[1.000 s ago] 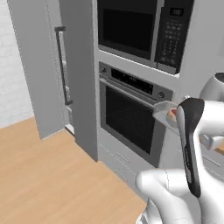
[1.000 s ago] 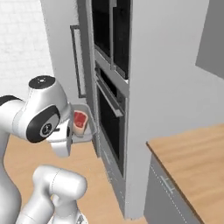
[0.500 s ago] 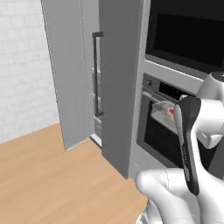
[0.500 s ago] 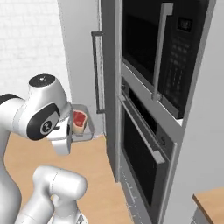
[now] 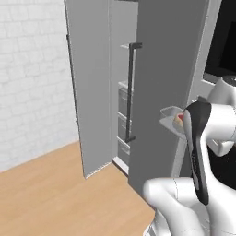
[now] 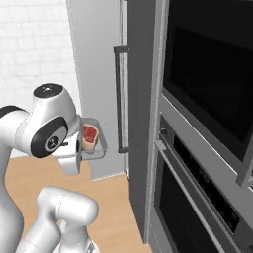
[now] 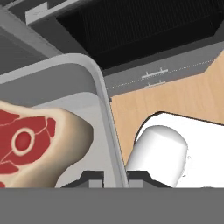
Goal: Take the meat container that has the steak and place it on the second highest rack of the freezer. Then take the vegetable container that has the tomato and avocado and place it on the highest rack of the freezer.
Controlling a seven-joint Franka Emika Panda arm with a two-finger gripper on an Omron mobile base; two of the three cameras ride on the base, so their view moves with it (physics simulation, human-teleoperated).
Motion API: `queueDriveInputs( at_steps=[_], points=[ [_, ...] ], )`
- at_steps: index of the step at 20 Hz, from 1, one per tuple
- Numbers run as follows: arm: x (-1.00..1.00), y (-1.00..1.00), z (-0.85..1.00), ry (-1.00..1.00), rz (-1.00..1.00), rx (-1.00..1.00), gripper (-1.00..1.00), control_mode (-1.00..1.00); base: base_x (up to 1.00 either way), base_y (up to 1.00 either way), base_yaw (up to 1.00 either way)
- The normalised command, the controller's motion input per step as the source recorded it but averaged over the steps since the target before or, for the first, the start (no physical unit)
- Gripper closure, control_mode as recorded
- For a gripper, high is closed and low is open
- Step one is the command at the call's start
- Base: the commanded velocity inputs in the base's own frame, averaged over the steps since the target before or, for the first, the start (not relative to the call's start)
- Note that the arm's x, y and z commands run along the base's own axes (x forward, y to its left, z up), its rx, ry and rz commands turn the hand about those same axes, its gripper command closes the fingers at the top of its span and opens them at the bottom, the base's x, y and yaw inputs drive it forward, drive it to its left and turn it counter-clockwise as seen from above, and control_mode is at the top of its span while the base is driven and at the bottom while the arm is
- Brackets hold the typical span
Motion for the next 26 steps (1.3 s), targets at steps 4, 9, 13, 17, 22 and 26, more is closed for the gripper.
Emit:
queueDriveInputs(
  at_steps=[4, 9, 13, 17, 22, 26],
  points=[
    [0.00, 0.00, 0.00, 0.00, 0.00, 0.00, 1.00, 1.00, 0.76, 0.74, -0.02],
    [0.00, 0.00, 0.00, 0.00, 0.00, 0.00, 1.00, 1.00, 0.58, 0.58, -0.17],
    [0.00, 0.00, 0.00, 0.00, 0.00, 0.00, 1.00, 1.00, 0.42, 0.51, -0.29],
    [0.00, 0.00, 0.00, 0.00, 0.00, 0.00, 1.00, 1.00, 0.26, 0.66, -0.43],
    [0.00, 0.00, 0.00, 0.00, 0.00, 0.00, 1.00, 1.00, 0.22, 0.70, -0.47],
    [0.00, 0.00, 0.00, 0.00, 0.00, 0.00, 1.00, 1.00, 0.29, 0.82, -0.48]
  ],
)
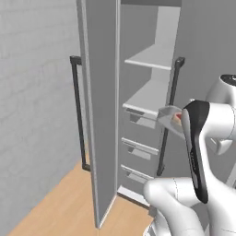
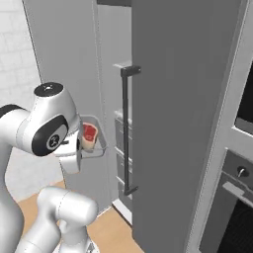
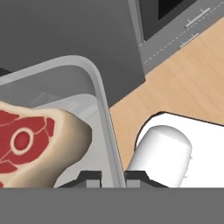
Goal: Take the meat container that has the steak and place it on the second highest rack of the freezer. Then take the vegetable container that has the tomato and avocado and place it on the highest rack of the freezer.
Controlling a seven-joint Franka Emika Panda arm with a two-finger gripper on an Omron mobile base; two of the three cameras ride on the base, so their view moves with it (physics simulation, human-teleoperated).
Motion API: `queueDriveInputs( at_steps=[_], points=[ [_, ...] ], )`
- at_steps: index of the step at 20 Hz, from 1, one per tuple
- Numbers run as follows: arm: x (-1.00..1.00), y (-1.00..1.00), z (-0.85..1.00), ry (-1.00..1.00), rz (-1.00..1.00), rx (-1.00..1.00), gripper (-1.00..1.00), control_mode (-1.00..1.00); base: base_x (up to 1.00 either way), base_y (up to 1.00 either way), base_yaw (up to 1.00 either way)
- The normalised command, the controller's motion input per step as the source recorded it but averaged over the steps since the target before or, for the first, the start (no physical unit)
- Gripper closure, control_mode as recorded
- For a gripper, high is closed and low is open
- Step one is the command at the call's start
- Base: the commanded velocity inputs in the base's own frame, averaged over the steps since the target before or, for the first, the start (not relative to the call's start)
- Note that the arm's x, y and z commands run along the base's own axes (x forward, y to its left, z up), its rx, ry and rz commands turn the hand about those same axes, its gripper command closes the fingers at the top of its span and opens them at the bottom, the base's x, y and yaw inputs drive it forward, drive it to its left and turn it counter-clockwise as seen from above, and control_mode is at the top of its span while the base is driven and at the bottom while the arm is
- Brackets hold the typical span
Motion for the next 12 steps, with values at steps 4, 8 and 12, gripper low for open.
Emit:
queueDriveInputs(
  at_steps=[4, 8, 12],
  points=[
    [0.00, 0.00, 0.00, 0.00, 0.00, 0.00, 1.00, 1.00, 0.27, 0.72, -0.50],
    [0.00, 0.00, 0.00, 0.00, 0.00, 0.00, 1.00, 1.00, 0.31, 0.29, -0.56],
    [0.00, 0.00, 0.00, 0.00, 0.00, 0.00, 1.00, 1.00, 0.29, 0.60, -0.54]
  ],
)
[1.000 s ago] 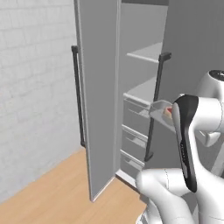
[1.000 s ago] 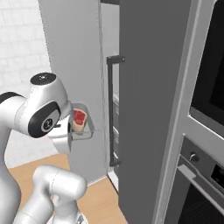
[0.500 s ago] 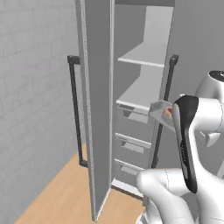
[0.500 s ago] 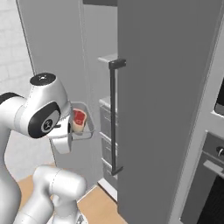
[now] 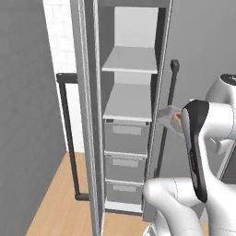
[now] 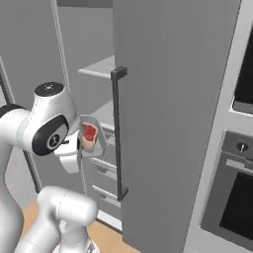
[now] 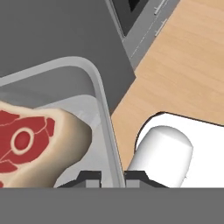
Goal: Take the meat container that has the steak and place it on the second highest rack of the freezer. Then take the vegetable container that has the tomato and avocado and place it on the highest rack of the freezer.
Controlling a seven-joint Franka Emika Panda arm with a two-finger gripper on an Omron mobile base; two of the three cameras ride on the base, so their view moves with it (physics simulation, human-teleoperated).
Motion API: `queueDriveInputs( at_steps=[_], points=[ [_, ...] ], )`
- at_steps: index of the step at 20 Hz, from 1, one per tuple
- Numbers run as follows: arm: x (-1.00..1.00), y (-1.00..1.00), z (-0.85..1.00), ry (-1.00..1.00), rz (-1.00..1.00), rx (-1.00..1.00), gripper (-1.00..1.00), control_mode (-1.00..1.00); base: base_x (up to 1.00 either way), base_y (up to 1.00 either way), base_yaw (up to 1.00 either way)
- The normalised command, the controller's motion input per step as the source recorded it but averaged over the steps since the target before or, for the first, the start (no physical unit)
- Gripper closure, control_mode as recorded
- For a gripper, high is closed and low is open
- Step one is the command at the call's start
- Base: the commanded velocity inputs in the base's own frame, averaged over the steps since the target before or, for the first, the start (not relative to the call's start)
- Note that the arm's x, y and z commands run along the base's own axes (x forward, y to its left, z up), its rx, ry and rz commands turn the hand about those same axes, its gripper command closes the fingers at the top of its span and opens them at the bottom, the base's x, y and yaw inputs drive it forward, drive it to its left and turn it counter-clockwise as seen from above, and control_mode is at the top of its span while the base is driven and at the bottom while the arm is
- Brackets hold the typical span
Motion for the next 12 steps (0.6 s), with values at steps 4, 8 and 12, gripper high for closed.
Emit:
queueDriveInputs(
  at_steps=[4, 8, 12],
  points=[
    [0.00, 0.00, 0.00, 0.00, 0.00, 0.00, 1.00, 1.00, 0.22, 0.61, -0.26],
    [0.00, 0.00, 0.00, 0.00, 0.00, 0.00, 1.00, 1.00, 0.31, 0.58, -0.27],
    [0.00, 0.00, 0.00, 0.00, 0.00, 0.00, 1.00, 1.00, 0.44, 0.32, -0.30]
  ],
)
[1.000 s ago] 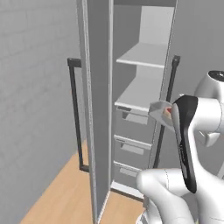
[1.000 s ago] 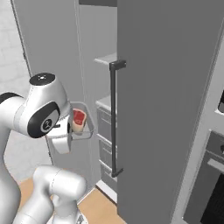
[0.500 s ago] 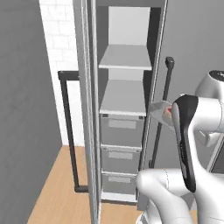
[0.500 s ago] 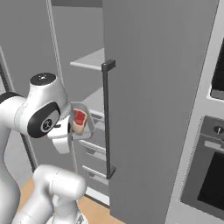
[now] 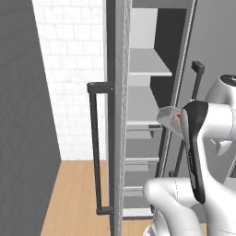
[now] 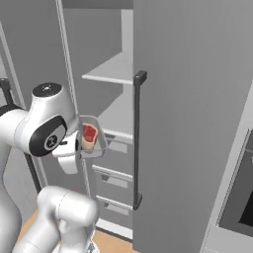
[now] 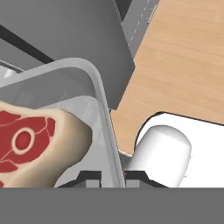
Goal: Take the meat container that has the steak and place it on the second highest rack of the freezer. Then take the vegetable container that has the tomato and avocado and place it on the highest rack of the freezer.
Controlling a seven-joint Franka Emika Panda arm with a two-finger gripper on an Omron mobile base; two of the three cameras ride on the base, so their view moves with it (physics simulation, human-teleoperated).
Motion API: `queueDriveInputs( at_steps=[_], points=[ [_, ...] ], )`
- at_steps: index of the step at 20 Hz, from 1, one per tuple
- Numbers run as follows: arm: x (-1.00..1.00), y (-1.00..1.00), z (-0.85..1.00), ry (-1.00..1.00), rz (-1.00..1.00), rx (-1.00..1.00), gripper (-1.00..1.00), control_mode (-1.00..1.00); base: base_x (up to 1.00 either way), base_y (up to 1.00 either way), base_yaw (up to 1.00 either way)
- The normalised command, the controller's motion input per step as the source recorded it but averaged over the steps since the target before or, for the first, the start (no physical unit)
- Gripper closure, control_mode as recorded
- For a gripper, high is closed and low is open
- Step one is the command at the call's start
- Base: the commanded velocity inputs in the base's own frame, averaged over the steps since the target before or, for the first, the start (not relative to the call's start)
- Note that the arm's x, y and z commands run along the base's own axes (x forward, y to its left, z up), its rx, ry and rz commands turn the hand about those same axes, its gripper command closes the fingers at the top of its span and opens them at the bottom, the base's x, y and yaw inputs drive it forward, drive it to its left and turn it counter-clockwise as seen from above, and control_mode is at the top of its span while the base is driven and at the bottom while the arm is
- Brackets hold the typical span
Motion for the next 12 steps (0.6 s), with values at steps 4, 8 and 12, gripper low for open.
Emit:
queueDriveInputs(
  at_steps=[4, 8, 12],
  points=[
    [0.00, 0.00, 0.00, 0.00, 0.00, 0.00, 1.00, 1.00, 0.49, 0.07, -0.28],
    [0.00, 0.00, 0.00, 0.00, 0.00, 0.00, 1.00, 1.00, 0.65, 0.00, -0.10],
    [0.00, 0.00, 0.00, 0.00, 0.00, 0.00, 1.00, 1.00, 0.48, -0.07, 0.03]
  ],
)
